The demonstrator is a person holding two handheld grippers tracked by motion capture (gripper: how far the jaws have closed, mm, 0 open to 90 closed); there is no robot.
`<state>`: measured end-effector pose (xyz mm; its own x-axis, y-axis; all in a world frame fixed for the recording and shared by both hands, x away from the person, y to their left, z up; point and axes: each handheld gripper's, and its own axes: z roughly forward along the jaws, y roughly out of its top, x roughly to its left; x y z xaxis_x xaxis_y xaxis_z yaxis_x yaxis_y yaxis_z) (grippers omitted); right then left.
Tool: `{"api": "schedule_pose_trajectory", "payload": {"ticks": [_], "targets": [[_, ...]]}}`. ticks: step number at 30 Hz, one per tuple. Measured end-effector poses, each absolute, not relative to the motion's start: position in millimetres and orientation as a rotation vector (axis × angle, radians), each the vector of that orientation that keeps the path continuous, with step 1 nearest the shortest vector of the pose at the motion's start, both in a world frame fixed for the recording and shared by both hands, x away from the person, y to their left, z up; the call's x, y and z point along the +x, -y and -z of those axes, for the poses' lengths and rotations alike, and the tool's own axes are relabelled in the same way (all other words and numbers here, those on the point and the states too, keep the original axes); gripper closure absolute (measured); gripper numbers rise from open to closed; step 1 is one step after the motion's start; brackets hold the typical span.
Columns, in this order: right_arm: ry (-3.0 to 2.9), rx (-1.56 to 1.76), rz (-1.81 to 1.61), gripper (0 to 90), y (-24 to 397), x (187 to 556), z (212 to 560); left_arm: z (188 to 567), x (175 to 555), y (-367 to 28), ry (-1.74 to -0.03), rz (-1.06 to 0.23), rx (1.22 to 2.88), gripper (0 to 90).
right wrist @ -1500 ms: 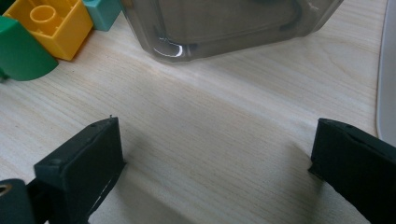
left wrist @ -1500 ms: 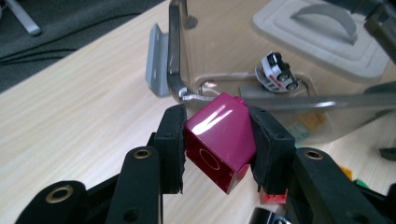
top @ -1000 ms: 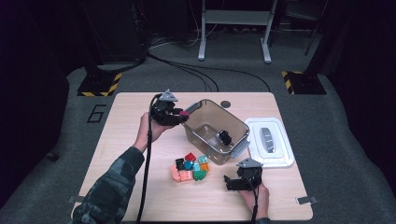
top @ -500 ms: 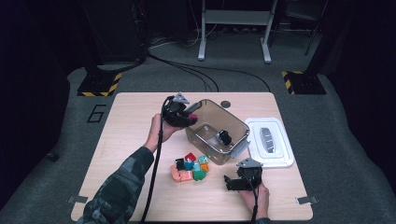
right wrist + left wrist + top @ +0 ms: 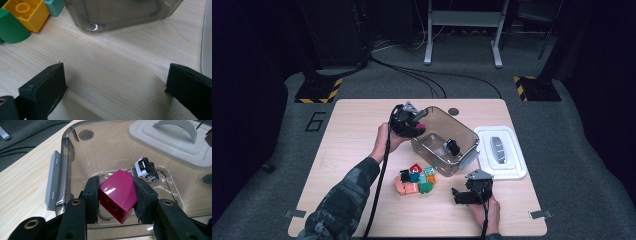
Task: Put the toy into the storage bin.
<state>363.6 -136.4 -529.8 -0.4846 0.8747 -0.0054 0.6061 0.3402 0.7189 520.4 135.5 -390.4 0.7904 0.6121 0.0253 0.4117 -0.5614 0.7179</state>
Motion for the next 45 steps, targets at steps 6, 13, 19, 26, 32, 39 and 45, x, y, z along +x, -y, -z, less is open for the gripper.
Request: {"api": "schedule_pose_trajectory", "payload": {"ticks": [6, 13, 19, 26, 32, 39, 45], "targets": [[-2.218, 1.304, -0.937, 1.5, 136, 364, 530, 393, 521, -133, -0.751, -0.328, 2.264, 59.6], [-2.218, 1.305, -0.937, 1.5, 136, 364, 530, 394, 522, -133, -0.75, -0.297, 2.274, 58.0], [-2.219, 1.304, -0.937, 1.6, 137, 364, 530, 388, 517, -137, -0.739, -0.275, 2.264, 47.9], [-2.218, 1.305, -0.937, 1.6, 136, 364, 530, 373, 500, -153, -0.729, -0.296, 2.221, 33.5], [-2.219, 1.305, -0.938, 1.6, 136, 364, 530, 368, 481, -173, -0.73, -0.321, 2.195, 24.5], [-2.218, 1.306, -0.939, 1.6, 136, 364, 530, 377, 461, -199, -0.77, -0.331, 2.17, 15.8], [-2.218, 1.306, -0.94, 1.7, 136, 364, 530, 398, 443, -216, -0.83, -0.328, 2.159, 15.2]]}}
